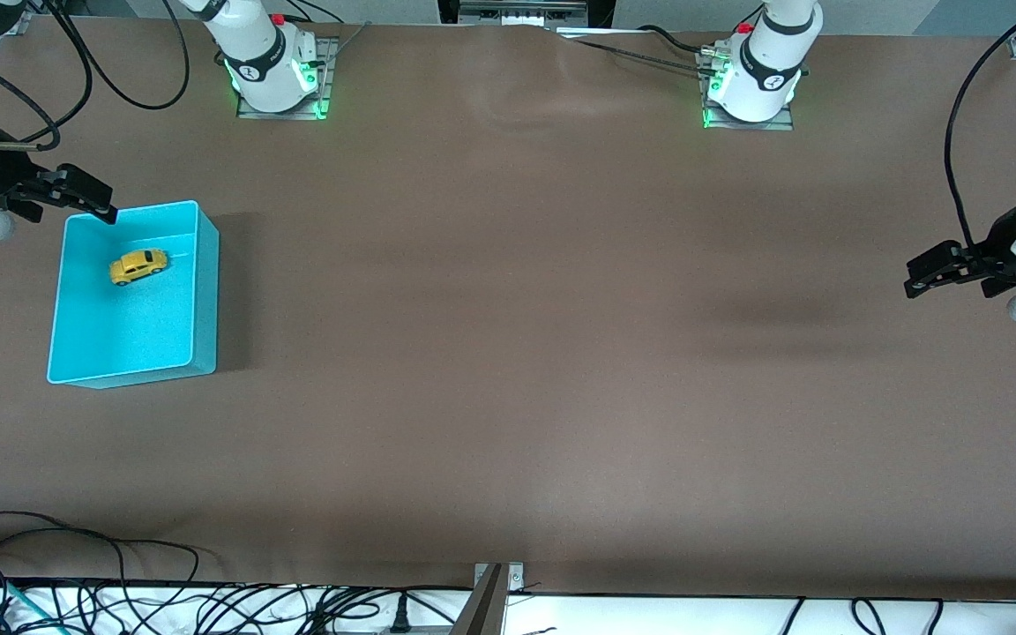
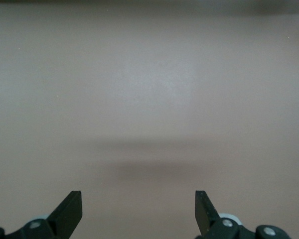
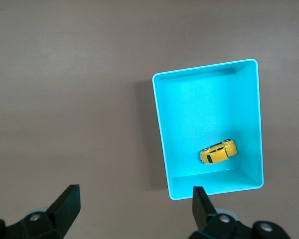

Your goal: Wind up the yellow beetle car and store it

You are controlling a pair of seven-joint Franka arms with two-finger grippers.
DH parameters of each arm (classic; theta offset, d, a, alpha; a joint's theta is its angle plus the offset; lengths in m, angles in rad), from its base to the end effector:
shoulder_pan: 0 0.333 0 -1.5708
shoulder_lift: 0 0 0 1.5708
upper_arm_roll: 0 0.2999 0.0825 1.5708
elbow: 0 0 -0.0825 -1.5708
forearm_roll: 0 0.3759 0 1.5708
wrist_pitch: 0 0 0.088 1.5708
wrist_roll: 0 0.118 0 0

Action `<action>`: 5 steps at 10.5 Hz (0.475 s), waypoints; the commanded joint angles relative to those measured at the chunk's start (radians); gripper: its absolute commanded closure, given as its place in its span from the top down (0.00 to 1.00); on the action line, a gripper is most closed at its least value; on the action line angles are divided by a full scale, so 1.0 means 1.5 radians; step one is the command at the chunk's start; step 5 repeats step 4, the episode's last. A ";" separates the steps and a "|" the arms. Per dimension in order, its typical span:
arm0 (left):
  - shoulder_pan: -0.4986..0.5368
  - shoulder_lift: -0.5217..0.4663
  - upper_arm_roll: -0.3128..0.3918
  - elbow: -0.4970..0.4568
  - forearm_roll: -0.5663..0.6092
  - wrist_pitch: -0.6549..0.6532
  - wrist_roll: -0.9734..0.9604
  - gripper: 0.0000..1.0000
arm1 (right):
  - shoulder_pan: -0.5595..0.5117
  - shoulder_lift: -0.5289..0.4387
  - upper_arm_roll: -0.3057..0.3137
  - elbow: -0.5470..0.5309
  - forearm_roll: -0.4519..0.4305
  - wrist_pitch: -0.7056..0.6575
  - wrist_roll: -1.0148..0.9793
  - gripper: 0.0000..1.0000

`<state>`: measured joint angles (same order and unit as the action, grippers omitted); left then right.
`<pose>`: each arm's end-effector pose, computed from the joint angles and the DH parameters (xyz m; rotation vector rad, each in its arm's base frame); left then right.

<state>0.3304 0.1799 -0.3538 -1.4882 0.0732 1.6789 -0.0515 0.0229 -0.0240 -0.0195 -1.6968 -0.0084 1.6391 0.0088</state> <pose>0.6042 0.0103 0.5478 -3.1311 -0.0422 -0.0349 0.5416 0.0008 0.5577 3.1330 -0.0073 -0.0527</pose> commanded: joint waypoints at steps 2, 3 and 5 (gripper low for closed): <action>0.001 0.003 0.001 0.009 -0.013 -0.010 0.015 1.00 | 0.005 0.005 -0.005 0.018 0.011 -0.017 -0.011 1.00; 0.001 0.002 0.001 0.009 -0.013 -0.010 0.015 1.00 | 0.005 0.005 -0.005 0.018 0.011 -0.017 -0.010 1.00; 0.002 0.003 0.002 0.009 -0.013 -0.010 0.015 1.00 | 0.005 0.005 -0.005 0.018 0.011 -0.017 -0.009 1.00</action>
